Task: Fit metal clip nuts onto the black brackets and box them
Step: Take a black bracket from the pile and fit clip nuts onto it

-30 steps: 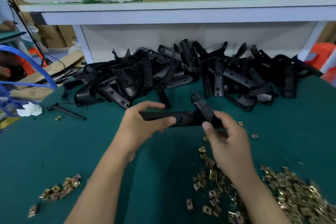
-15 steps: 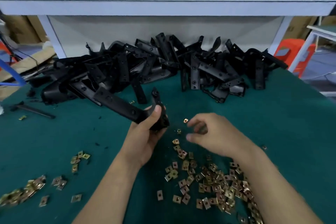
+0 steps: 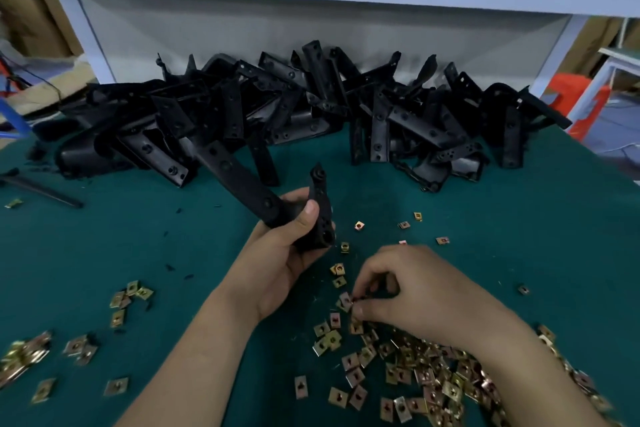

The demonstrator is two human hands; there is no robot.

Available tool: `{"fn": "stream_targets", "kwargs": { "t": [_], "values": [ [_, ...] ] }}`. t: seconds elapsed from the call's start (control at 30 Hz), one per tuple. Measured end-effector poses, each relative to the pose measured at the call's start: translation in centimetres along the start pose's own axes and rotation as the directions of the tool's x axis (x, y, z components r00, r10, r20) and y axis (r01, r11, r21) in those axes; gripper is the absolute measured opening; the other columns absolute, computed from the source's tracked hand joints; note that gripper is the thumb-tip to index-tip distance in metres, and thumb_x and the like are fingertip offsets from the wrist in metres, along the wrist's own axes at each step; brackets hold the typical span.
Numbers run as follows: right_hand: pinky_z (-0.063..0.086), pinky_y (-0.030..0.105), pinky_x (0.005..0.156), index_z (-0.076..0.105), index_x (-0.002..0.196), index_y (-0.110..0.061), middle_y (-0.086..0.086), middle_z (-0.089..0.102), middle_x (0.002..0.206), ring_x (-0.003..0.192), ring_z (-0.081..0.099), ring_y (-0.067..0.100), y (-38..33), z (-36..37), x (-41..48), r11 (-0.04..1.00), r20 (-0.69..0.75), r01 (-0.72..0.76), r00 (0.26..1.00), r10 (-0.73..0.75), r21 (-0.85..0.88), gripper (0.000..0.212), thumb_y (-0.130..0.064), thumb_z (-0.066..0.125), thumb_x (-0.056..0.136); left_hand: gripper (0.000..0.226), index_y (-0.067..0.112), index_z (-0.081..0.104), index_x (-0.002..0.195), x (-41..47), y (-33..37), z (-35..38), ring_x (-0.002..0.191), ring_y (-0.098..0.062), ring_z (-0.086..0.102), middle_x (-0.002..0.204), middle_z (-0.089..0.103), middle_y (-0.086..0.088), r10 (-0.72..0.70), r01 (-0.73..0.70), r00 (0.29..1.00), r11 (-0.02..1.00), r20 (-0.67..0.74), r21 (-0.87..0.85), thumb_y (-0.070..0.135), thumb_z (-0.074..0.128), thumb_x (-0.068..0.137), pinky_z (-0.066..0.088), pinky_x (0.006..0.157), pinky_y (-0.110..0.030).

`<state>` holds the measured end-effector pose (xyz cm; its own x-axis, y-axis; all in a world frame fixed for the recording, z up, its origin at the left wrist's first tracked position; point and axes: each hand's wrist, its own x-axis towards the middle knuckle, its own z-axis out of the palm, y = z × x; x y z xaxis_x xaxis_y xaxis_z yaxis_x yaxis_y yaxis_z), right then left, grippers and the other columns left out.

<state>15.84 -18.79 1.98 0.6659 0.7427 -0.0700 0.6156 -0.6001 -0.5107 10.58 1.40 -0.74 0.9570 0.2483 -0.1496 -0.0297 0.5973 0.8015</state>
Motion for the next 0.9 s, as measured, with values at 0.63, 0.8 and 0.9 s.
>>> {"fn": "stream_targets", "kwargs": {
  "t": [0.63,0.8,0.9],
  "values": [
    [0.049,0.013,0.083,0.077,0.107,-0.037,-0.025,0.073,0.094,0.093,0.066,-0.006,-0.9,0.2,0.2,0.947,-0.148,0.028,0.989,0.021,0.320,0.020,-0.030,0.075,0.089,0.048,0.015,0.065,0.119,-0.3,0.3,0.4,0.108,-0.028,0.071,0.117,0.073,-0.008,-0.024,0.024,0.999,1.000,0.035,-0.005,0.023,0.081,0.075,0.059,0.082,-0.036],
    [0.055,0.017,0.077,0.076,0.096,-0.030,-0.015,0.075,0.083,0.081,0.070,0.004,-0.8,-0.1,0.3,0.880,-0.279,0.039,0.954,0.108,0.473,0.014,-0.023,0.079,0.085,0.043,0.014,0.063,0.119,-0.5,0.4,0.5,0.098,-0.024,0.071,0.106,0.072,-0.006,-0.029,0.027,0.998,0.999,0.057,0.026,0.021,0.078,0.079,0.059,0.079,-0.035],
    [0.058,0.022,0.078,0.078,0.097,-0.034,-0.011,0.077,0.086,0.080,0.072,0.010,-0.9,0.1,0.4,0.826,-0.345,0.073,0.926,0.151,0.559,0.017,-0.019,0.071,0.092,0.044,0.007,0.060,0.123,-0.7,0.4,0.5,0.101,-0.028,0.068,0.115,0.069,-0.016,-0.038,0.034,0.996,0.998,0.076,0.052,0.022,0.074,0.084,0.059,0.081,-0.036]
  ]
}}
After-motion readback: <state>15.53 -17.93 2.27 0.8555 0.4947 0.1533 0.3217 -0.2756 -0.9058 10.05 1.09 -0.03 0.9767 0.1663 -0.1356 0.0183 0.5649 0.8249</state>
